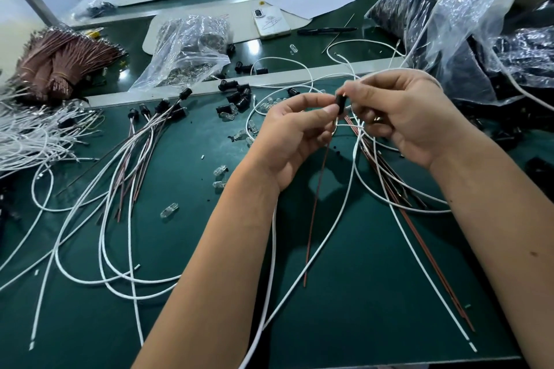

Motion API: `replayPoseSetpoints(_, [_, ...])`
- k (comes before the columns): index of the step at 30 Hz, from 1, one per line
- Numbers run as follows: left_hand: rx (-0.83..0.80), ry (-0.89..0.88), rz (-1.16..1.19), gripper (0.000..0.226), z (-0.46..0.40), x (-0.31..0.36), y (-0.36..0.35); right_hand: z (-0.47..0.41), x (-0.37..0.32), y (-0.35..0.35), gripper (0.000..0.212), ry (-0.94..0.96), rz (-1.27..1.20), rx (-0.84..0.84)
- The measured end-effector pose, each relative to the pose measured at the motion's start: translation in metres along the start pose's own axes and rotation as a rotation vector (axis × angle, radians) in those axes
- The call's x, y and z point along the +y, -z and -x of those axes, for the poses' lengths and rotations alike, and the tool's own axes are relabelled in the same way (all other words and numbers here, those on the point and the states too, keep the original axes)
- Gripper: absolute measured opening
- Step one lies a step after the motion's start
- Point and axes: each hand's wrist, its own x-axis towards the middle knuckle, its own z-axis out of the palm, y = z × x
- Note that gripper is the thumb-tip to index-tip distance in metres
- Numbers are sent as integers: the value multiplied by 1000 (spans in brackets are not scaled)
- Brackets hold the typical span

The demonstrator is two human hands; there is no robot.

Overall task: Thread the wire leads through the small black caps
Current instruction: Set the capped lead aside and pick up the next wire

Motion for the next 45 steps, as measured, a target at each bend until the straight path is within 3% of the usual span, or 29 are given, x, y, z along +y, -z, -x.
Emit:
replayPoseSetpoints(5, [-7,60,282,21,-3,4,3,0,5,-6,26,-40,21,56])
replayPoseSetpoints(12, [81,28,200,17,-4,2,4,2,11,-13,17,82,194,88])
replayPoseSetpoints(19, [16,26,213,9,-4,-1,1,3,13,-14,2,152,149,37])
replayPoseSetpoints(25, [-59,32,303,13,-1,-1,-2,3,12,-15,13,140,16,-19])
replayPoseSetpoints(28, [-61,36,303,14,-1,-1,-2,3,12,-15,5,158,29,-53])
replayPoseSetpoints(35, [66,-54,172,14,-1,1,-1,2,16,-15,9,164,149,-103])
replayPoseSetpoints(41, [77,-47,199,21,-2,2,-1,1,15,-14,7,174,132,-130])
replayPoseSetpoints(45, [94,-47,369,23,-2,4,1,2,15,-15,10,185,166,-174])
